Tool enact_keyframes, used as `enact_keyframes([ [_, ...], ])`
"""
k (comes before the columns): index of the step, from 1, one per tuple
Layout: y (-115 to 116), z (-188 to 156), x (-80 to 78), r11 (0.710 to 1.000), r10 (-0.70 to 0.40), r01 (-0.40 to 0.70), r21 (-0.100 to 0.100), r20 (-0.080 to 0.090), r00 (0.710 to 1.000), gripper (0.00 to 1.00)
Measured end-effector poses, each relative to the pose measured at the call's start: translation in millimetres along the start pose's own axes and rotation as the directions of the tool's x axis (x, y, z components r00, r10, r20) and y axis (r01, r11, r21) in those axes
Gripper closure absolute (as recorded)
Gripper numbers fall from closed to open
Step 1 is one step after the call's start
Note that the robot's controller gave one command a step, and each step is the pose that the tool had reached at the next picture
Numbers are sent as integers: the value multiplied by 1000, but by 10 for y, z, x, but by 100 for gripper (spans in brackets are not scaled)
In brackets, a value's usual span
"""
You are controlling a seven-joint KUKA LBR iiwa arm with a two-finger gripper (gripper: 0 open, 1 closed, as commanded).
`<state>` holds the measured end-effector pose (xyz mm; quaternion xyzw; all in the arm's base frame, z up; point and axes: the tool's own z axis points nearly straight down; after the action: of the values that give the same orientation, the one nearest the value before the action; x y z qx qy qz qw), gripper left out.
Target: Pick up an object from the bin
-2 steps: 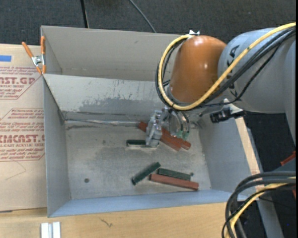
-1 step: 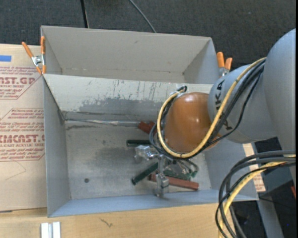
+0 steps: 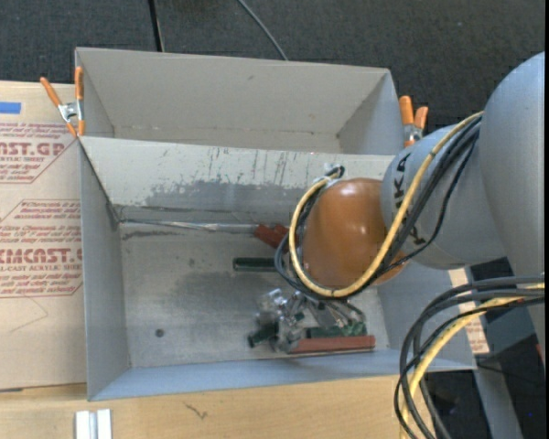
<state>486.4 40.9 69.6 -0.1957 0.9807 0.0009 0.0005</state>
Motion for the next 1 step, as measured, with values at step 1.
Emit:
enact_keyframes([
  [1,-8,-15,-31,1000,1,-1,3,12,1000,0],
])
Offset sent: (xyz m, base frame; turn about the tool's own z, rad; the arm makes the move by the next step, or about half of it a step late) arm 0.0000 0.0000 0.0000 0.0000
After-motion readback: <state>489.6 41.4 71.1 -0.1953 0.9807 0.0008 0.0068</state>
